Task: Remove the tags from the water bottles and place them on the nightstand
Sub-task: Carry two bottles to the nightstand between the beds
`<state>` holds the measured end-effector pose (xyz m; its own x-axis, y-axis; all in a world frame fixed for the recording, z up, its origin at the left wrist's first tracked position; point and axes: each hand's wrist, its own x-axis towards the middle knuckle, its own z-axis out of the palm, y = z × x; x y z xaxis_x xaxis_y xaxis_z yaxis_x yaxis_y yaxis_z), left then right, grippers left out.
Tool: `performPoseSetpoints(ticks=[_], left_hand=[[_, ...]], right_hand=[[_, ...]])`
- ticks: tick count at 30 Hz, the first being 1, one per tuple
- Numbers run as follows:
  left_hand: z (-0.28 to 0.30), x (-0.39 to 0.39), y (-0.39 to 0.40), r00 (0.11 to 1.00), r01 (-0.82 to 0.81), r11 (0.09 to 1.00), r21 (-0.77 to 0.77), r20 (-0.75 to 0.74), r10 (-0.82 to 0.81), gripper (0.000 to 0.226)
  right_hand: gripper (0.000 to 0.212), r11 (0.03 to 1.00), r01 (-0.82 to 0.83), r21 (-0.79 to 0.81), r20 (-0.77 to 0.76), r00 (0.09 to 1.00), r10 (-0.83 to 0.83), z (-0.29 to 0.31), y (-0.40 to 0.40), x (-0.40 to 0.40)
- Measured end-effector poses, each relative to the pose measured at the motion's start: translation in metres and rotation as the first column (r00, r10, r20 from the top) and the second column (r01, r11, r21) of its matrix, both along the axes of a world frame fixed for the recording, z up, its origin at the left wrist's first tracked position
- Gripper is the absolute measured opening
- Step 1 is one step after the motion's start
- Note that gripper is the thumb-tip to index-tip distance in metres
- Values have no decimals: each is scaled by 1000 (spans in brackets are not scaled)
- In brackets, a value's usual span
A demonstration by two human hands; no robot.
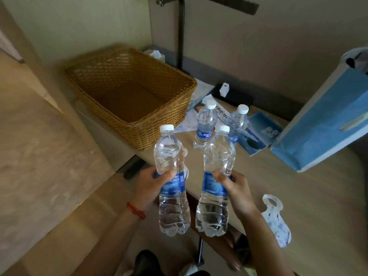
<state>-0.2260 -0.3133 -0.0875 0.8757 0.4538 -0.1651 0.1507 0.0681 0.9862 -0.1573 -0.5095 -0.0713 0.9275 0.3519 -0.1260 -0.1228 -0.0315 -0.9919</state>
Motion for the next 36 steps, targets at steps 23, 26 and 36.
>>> performPoseSetpoints(ticks=[23, 26, 36], left_hand=[[-4, -269, 238, 771, -637, 771, 20, -7, 637, 14], [-4, -312, 247, 671, -741, 671, 27, -6, 741, 11], [-10, -431, 232, 185, -982, 186, 34, -29, 982, 19]], right_hand=[[30, 844, -530, -88, -176, 842, 510, 1, 311, -163], [29, 783, -608, -134, -168, 792, 586, 0, 354, -190], [26, 351, -920, -177, -164, 379, 911, -2, 463, -293]])
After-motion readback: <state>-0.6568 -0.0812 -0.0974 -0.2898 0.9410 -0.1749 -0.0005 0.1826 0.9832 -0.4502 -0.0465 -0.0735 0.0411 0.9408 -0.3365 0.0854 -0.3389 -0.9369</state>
